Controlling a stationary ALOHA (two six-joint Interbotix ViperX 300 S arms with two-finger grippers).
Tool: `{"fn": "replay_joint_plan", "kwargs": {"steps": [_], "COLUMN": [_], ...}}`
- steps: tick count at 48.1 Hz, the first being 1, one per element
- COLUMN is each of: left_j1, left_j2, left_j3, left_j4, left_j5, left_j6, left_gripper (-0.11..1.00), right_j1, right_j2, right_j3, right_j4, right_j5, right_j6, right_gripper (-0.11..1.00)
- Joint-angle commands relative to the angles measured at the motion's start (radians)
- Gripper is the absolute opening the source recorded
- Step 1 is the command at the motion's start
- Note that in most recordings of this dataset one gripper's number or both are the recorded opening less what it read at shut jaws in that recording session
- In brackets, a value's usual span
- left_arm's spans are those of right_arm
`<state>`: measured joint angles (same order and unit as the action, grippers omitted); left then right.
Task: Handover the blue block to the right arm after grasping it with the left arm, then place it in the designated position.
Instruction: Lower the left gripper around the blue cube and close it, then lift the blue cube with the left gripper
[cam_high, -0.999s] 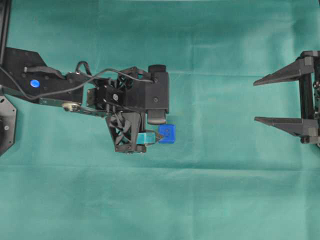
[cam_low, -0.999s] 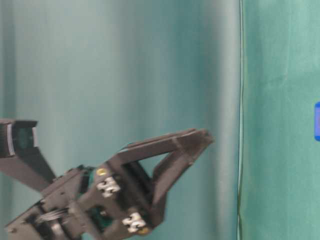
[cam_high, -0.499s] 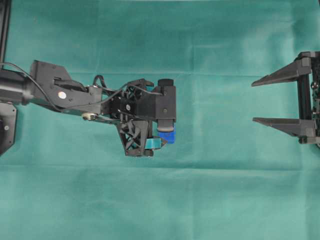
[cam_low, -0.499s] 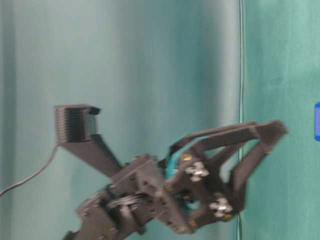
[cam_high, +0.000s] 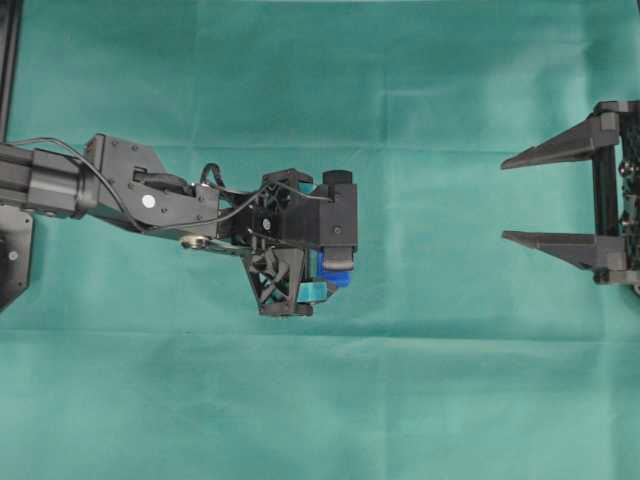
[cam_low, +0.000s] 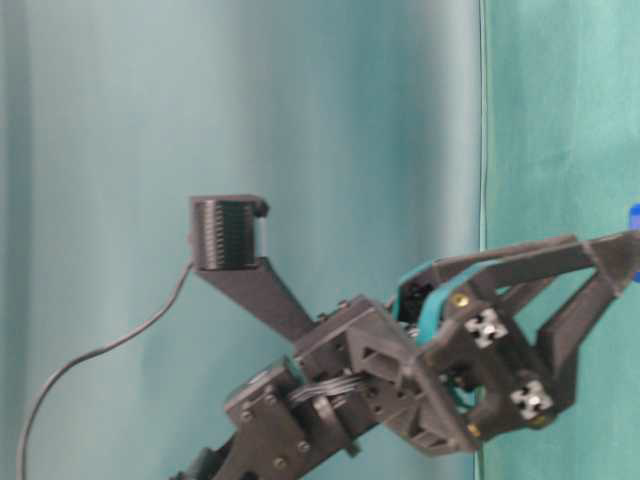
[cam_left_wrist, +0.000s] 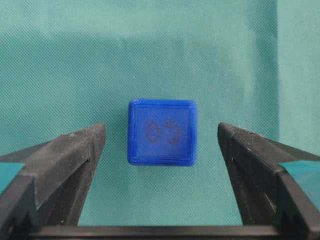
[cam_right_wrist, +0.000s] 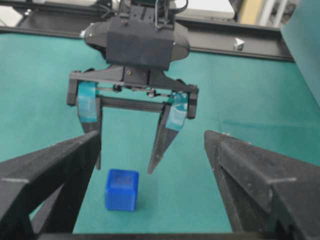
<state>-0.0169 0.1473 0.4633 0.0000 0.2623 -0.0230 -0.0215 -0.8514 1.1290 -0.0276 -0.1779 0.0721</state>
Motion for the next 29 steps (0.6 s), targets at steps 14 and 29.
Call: {"fn": "replay_joint_plan", "kwargs": {"steps": [14, 29], "left_j1": [-0.005, -0.005], "left_j2": [0.075, 0.098], "left_j3": [-0.003, -0.003], "left_j4": [0.000, 0.000], "left_j5": [-0.063, -0.075], "left_j6": [0.000, -0.005], "left_gripper": [1.00, 1.00], "right_j1": [-0.011, -0.011], "right_j2": [0.006, 0.006], "right_j3": [-0.018, -0.017], "right_j4": [-0.002, -0.002], "right_j5": [-0.005, -0.005], "right_j6": [0.000, -0.002], "right_gripper": [0.94, 0.94]}}
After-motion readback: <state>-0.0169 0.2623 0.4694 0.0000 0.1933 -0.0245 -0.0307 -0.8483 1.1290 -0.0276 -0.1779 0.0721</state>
